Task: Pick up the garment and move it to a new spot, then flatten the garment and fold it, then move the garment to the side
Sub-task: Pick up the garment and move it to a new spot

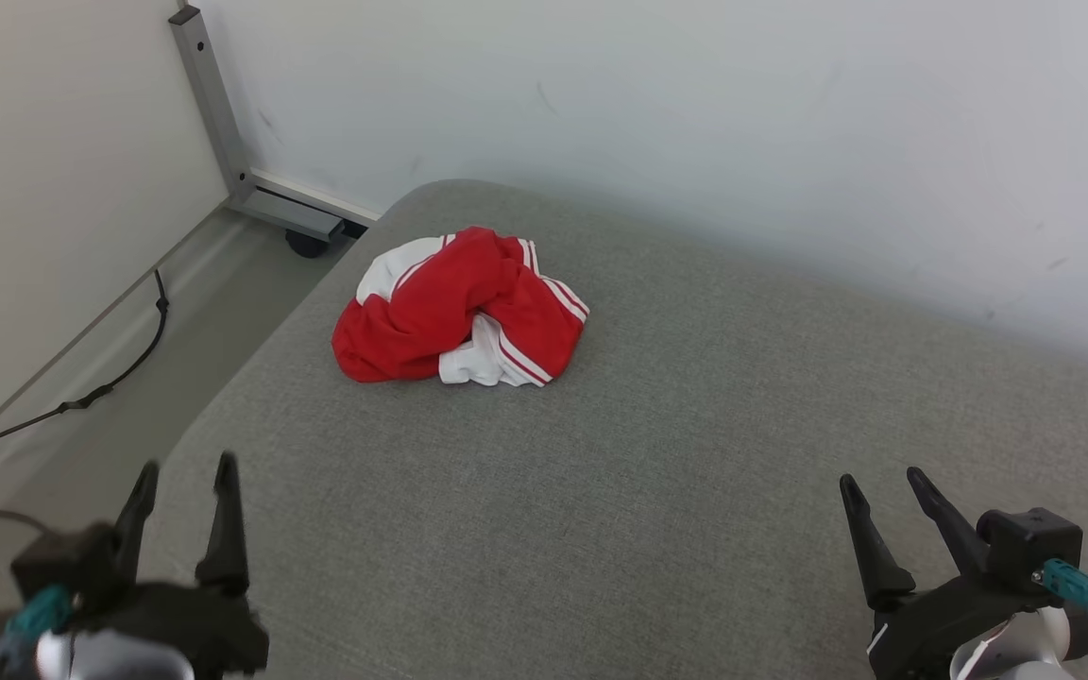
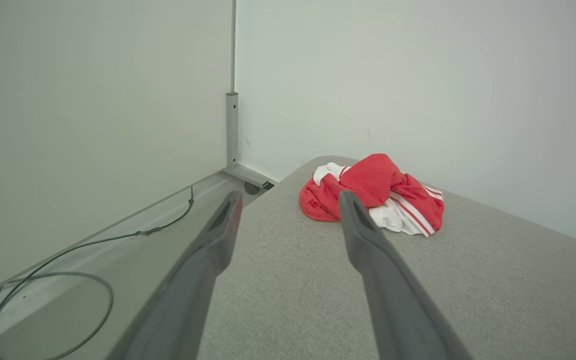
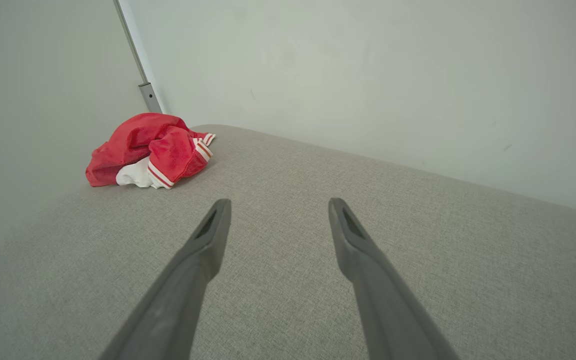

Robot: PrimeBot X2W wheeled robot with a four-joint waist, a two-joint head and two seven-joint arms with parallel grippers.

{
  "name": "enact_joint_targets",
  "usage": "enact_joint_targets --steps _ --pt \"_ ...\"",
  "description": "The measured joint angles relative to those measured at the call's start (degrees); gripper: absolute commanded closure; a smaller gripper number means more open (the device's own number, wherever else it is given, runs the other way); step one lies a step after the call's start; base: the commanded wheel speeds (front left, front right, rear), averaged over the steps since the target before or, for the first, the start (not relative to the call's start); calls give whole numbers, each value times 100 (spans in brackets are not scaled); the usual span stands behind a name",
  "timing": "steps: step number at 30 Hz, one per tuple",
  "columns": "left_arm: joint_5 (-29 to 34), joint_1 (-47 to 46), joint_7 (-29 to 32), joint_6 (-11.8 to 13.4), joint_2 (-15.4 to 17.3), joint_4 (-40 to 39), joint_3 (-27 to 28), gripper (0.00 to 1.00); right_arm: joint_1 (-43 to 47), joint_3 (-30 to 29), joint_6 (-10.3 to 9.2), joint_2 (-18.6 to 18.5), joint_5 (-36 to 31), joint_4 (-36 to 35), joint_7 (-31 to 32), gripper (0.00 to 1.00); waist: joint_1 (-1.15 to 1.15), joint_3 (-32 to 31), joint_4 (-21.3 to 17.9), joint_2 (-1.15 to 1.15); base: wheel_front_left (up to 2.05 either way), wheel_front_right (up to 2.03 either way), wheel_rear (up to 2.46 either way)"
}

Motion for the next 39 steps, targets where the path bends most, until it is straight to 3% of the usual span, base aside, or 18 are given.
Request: enact_joint_targets --steps 5,9,13,24,39 --pt "-172 -1182 387 -552 231 691 -256 0 10 11 -1 -2 -4 -18 2 0 0 37 -105 0 0 0 0" --pt "-394 -1689 600 -751 360 1165 -87 0 -25 100 -1 0 -114 -112 57 0 0 98 -264 0 0 0 0" --pt "-683 -2362 842 -854 375 1701 -2 0 -138 164 0 -7 -155 -179 102 0 0 200 -487 0 0 0 0" --pt "-1198 -4110 1579 -951 808 3094 241 0 -692 376 99 -45 -345 -545 349 0 1 762 -1114 0 0 0 0" --pt "-1304 -5263 2264 -1005 1272 4224 126 0 -1240 248 101 -293 -465 -906 553 0 2 1824 -1942 1 0 0 0"
